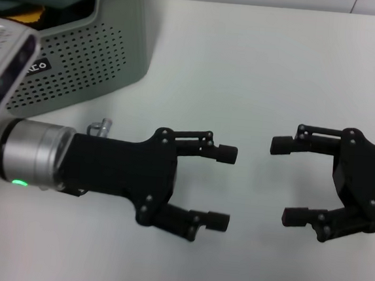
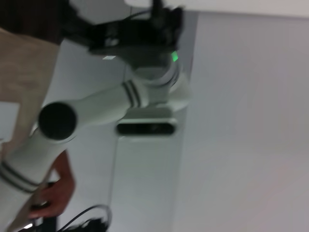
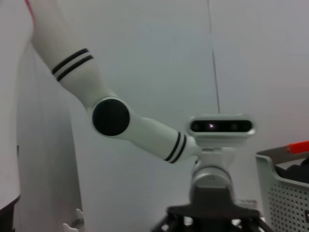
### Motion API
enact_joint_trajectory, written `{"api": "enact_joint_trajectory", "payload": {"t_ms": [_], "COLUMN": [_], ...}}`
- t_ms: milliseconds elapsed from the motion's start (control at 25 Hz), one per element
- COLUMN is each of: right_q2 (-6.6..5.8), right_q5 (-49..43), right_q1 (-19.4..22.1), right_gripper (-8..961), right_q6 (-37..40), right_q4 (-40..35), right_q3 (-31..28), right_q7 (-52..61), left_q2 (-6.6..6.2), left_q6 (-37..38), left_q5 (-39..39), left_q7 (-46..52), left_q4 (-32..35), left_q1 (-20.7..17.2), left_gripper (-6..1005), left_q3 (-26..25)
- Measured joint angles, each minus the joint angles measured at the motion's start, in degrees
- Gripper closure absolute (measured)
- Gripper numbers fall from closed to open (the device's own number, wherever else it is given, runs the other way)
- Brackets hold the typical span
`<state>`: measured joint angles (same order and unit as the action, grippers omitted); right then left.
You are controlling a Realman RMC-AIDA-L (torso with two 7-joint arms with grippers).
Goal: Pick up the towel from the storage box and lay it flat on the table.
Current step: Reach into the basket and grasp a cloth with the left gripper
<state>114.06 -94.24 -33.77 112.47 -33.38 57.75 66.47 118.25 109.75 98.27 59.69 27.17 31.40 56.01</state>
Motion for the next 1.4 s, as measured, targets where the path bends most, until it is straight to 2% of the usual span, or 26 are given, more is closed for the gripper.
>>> {"api": "enact_joint_trajectory", "payload": {"t_ms": [240,640,720,800,960,1040,1280,1360,1400], "right_q2": [0.43,1.18,1.23,1.24,1.25,1.23,1.25,1.25,1.25], "right_q5": [0.0,0.0,0.3,1.0,1.4,1.4,1.3,1.3,1.3], "right_q1": [0.1,-0.6,-0.3,0.2,1.4,1.9,2.2,2.1,2.1], "right_gripper": [66,66,67,67,67,67,68,68,68], "right_q6": [-0.7,-2.9,-4.5,-6.0,-6.7,-6.8,-7.6,-7.9,-8.0], "right_q4": [0.1,-0.2,-0.3,-0.2,0.1,0.1,0.3,0.3,0.3], "right_q3": [-0.3,0.0,-0.3,-1.1,-4.1,-4.9,-5.0,-4.9,-4.8], "right_q7": [-0.2,-0.2,-0.2,-0.1,-0.2,-0.2,-0.2,-0.2,-0.5], "left_q2": [-0.21,0.34,0.28,-0.02,-0.7,-0.76,1.33,1.62,1.62], "left_q6": [2.0,1.5,1.2,0.0,-2.3,-2.4,-9.0,-12.4,-12.4], "left_q5": [-2.1,-3.7,-3.9,-4.5,-6.8,-8.9,-15.8,-15.5,-15.5], "left_q7": [-2.4,-4.2,-3.7,0.2,11.2,15.5,29.5,32.3,32.3], "left_q4": [0.0,0.0,0.0,0.0,0.2,2.2,17.1,22.3,22.3], "left_q1": [-0.8,-0.5,-1.0,-1.7,-3.6,-4.9,-10.9,-12.6,-12.6], "left_gripper": [154,201,210,220,238,249,286,299,305], "left_q3": [-0.4,-0.8,-2.8,-8.1,-23.4,-28.7,-30.6,-29.8,-29.8]}}
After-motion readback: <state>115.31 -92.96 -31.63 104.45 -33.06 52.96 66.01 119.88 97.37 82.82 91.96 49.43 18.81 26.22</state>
